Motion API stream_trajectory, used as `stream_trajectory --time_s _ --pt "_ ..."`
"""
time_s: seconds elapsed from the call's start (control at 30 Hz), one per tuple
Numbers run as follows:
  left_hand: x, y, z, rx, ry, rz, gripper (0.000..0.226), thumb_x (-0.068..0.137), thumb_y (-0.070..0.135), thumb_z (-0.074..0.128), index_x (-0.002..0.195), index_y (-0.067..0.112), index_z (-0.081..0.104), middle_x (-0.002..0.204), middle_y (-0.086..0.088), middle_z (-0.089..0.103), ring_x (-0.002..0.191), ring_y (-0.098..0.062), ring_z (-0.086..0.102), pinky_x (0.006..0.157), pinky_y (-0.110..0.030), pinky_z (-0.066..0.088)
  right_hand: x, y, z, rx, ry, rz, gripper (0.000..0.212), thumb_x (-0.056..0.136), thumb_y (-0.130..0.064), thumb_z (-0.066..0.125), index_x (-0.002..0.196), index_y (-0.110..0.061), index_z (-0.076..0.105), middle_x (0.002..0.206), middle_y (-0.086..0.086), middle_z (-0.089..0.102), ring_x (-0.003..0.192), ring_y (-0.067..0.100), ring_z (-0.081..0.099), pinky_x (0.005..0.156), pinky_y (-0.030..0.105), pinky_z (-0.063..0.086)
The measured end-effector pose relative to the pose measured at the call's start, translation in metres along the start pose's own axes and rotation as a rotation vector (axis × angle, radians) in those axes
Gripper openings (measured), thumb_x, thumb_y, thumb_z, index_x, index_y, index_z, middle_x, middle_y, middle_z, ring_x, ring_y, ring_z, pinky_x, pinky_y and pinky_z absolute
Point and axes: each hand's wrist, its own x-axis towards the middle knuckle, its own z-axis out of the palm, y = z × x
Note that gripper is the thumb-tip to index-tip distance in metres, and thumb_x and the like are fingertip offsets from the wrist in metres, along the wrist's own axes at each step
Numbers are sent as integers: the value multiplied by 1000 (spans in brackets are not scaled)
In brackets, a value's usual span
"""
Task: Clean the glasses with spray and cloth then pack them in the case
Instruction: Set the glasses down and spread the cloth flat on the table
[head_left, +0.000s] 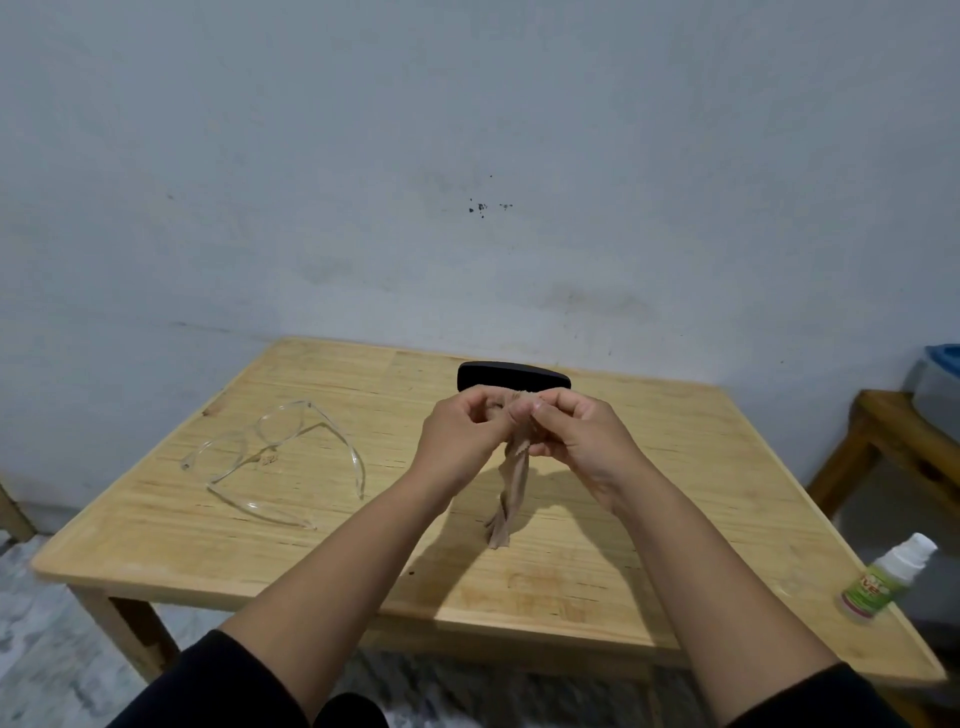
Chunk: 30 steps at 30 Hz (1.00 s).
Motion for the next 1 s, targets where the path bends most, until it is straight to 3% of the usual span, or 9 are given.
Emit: stream_trajectory --time_s 0.13,0.27,0.37,0.43,0.6,0.8,0.9,1.0 --pt "4 4 -4 78 -10 6 19 71 33 77 78 18 68 69 1 67 65 -11 63 72 -34 53 -5 -1 -11 -20 -21 12 11 91 -7 55 86 -6 65 73 5 66 64 13 61 57 19 50" --pt "6 9 -18 162 11 31 11 71 28 78 76 23 70 75 -7 70 72 -18 64 75 -38 52 -5 -8 -25 8 108 -5 11 90 -6 57 82 -6 64 68 6 60 57 14 54 52 17 50" --pt "4 16 -23 138 10 34 10 72 20 78 79 20 70 74 -12 66 71 -22 64 71 -29 53 -5 -15 -32 23 140 -29 12 90 -5 55 82 -6 63 71 9 58 58 16 52 52 19 50" --pt "4 21 -25 116 15 43 11 74 14 76 80 21 71 78 -12 70 74 -21 67 78 -33 54 -5 -18 -35 22 147 -42 12 90 -5 56 81 -7 64 73 8 58 61 15 53 55 21 50" --pt "5 24 -36 75 83 30 15 75 13 73 81 27 71 68 -1 67 69 -14 64 85 -40 53 -10 -25 -42 57 164 -54 14 90 -5 56 78 -8 64 70 5 59 61 12 54 54 19 50" --pt "5 26 -44 36 51 67 18 80 8 69 79 25 72 71 -1 71 71 -12 64 79 -31 54 -15 -29 -54 38 174 -37 11 89 -6 58 81 -7 66 70 4 60 60 13 53 55 18 49" --pt "9 24 -48 105 57 64 20 80 8 69 82 28 71 62 9 69 70 -10 63 77 -25 53 -15 -30 -60 9 189 -11 10 87 -4 60 80 -6 66 68 2 60 56 11 52 53 15 50" --pt "14 22 -46 214 97 70 17 80 13 69 82 29 71 59 8 67 62 -8 62 77 -27 50 -10 -27 -63 -54 184 24 9 85 1 61 79 -5 66 69 6 60 59 12 55 54 14 52"
